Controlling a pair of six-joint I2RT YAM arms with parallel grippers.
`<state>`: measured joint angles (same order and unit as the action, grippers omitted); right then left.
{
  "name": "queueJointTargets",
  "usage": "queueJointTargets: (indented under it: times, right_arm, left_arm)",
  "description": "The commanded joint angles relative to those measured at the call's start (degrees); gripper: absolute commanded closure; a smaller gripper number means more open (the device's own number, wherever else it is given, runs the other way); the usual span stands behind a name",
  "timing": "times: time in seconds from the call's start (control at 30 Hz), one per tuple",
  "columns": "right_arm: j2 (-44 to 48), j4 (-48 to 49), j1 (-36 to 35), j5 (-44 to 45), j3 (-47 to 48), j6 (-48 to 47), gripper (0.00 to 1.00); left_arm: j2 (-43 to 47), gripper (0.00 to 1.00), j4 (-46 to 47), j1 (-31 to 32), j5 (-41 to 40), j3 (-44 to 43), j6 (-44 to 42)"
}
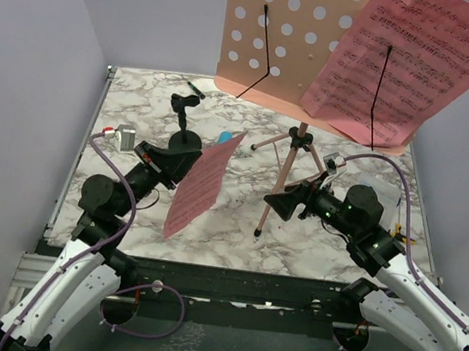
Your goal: Set up the instrument practice props
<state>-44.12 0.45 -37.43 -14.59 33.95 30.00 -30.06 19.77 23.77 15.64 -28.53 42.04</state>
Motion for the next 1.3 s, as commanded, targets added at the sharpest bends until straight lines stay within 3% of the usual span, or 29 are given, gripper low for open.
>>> queueJointTargets:
  times: [0.0, 0.17, 0.3, 0.83, 1.13, 1.27]
  right_arm:
    - [0.2, 8.8, -0.2, -6.7, -1.4, -1.6, 0.00]
    - [0.4, 12.9, -0.2, -10.9, -1.3, -4.8, 0.00]
    - [1.8, 15.2, -0.2, -10.9, -1.4, -7.0, 0.00]
    - [-3.5, 25.6, -0.2, -21.3, 1.0, -10.8, 0.01]
    - [-4.2, 29.4, -0.2, -25.2, 0.7, -7.9, 0.09]
    - [-3.9, 30.0, -0.2, -26.8, 0.7, -7.3, 0.18]
  left_arm:
    - [-1.6, 1.00, -1.0, 0.3, 9.4, -7.1, -3.0]
    - [-4.8, 1.00, 1.1, 0.3, 20.2, -13.2, -2.4]
    - [-5.9, 1.00, 2.2, 0.4, 24.5, -16.8, -1.6]
    - [-8.8, 1.00, 14.4, 1.1, 27.2, -17.5, 5.9]
    - [-11.7, 1.00, 23.5, 5.4, 24.8, -16.1, 7.7]
    - [-13.1, 1.00, 24.8, 7.3, 24.5, -16.4, 7.1]
